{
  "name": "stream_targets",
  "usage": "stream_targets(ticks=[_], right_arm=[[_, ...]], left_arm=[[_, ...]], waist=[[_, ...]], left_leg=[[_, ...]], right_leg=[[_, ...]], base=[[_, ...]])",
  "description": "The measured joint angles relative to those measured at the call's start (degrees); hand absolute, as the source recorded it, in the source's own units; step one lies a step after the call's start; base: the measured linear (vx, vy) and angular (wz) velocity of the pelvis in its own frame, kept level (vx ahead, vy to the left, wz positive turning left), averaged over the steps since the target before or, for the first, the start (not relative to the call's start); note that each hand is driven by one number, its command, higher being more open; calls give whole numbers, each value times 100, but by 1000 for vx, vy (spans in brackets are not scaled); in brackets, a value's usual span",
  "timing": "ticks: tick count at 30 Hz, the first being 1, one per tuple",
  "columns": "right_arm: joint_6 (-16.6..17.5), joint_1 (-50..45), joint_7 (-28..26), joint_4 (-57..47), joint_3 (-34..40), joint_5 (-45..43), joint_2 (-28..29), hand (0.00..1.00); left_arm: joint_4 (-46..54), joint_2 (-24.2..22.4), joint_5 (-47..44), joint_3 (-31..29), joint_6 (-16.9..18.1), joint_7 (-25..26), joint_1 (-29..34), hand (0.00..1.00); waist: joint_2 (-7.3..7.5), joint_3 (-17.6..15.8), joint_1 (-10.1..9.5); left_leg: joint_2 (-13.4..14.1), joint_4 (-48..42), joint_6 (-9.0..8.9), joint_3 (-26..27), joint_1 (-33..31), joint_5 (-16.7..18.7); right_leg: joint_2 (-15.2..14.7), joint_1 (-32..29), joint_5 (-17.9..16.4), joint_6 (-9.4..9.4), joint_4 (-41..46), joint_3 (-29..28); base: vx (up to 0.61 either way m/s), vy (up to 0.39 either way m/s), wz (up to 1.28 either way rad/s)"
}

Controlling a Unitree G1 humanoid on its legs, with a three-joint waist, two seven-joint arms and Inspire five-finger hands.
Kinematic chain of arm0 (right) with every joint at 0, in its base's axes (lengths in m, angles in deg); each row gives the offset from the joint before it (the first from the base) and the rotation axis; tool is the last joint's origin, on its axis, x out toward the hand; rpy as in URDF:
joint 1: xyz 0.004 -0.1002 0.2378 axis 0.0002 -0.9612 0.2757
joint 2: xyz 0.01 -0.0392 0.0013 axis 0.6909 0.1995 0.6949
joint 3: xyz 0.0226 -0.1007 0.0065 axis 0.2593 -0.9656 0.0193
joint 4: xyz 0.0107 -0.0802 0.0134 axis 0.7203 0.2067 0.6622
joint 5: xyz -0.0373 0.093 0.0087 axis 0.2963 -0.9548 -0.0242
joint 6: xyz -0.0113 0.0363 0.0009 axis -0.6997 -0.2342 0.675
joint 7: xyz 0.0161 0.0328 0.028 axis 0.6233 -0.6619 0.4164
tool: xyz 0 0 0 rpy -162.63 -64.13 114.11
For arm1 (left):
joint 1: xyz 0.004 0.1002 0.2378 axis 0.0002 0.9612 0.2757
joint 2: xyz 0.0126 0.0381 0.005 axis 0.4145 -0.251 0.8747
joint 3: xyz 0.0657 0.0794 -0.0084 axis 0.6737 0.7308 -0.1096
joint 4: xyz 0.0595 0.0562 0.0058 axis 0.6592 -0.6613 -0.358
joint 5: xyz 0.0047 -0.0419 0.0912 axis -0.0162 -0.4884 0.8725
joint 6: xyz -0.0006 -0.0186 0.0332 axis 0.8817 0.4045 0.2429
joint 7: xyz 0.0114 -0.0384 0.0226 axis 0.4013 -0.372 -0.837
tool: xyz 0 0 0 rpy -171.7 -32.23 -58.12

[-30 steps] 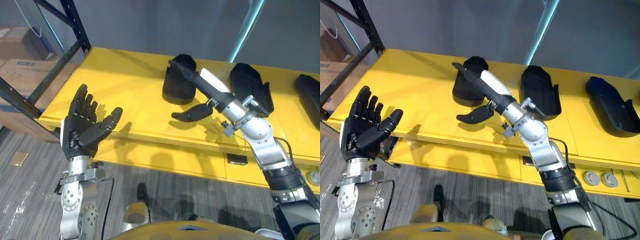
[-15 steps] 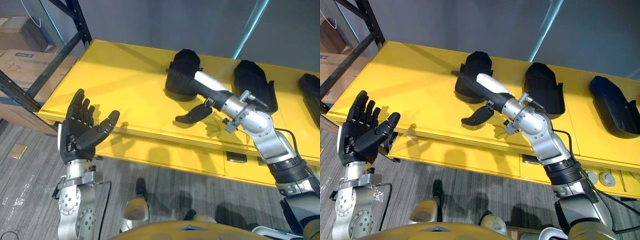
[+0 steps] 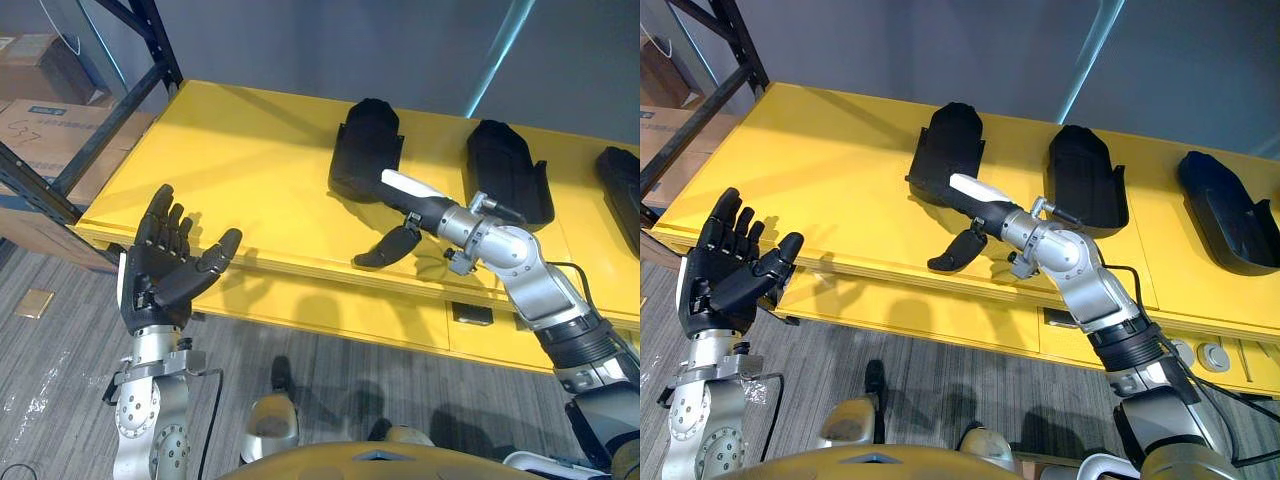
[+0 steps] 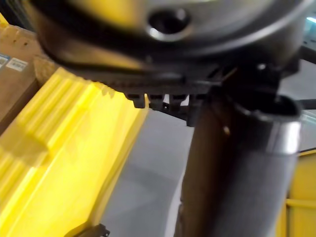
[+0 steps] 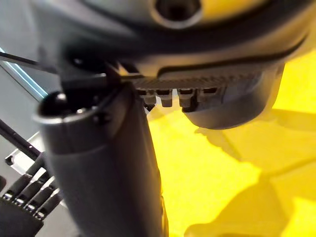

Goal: Walk over and take three plastic housings, then place them on the shelf

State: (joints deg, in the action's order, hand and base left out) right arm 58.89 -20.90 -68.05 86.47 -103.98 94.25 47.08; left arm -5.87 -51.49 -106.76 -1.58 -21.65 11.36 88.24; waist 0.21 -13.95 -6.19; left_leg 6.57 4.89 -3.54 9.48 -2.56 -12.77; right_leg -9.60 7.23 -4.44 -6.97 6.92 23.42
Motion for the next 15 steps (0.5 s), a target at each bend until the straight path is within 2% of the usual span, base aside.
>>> stream_targets(ticks=[15], right_arm=[[-77, -30, 53, 77, -38, 23, 9, 100]], left_arm=[[0, 101, 0, 177, 0, -91, 33, 100]], waist=[[5, 3, -20]], left_leg=[[-2, 1, 2, -3, 5, -2]], right_leg=[[-1, -5, -8, 17, -1, 1]], base=[[0, 0, 0]])
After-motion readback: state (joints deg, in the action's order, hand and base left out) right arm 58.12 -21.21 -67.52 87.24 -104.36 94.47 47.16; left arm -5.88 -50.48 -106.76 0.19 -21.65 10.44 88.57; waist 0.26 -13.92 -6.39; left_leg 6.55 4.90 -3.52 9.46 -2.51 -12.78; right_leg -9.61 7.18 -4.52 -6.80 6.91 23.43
